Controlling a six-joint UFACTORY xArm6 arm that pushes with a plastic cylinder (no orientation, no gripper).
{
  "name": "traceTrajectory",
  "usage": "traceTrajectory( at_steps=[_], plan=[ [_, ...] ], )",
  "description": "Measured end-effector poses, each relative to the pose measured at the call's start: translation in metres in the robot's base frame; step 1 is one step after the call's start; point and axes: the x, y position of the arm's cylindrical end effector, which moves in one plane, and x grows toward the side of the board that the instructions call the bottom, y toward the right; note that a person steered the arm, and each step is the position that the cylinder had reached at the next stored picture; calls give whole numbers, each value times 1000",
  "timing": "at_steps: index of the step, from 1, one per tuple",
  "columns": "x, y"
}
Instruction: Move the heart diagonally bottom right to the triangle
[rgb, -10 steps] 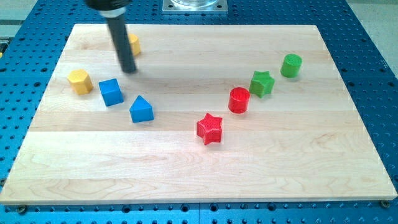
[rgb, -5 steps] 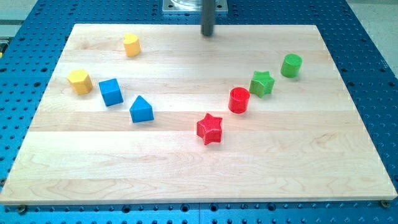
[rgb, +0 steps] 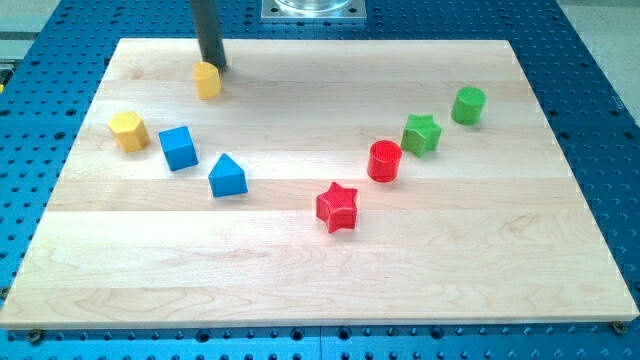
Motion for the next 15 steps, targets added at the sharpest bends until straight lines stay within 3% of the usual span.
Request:
traceTrajectory(
  at_steps=[2, 3, 4, 5, 7, 8, 9, 11, 13, 15],
  plan=[
    [83, 58],
    [63, 75],
    [51, 36],
    [90, 23],
    [148, 82],
    [160, 113],
    [139, 134],
    [197, 137],
    [180, 142],
    [223, 128]
  ],
)
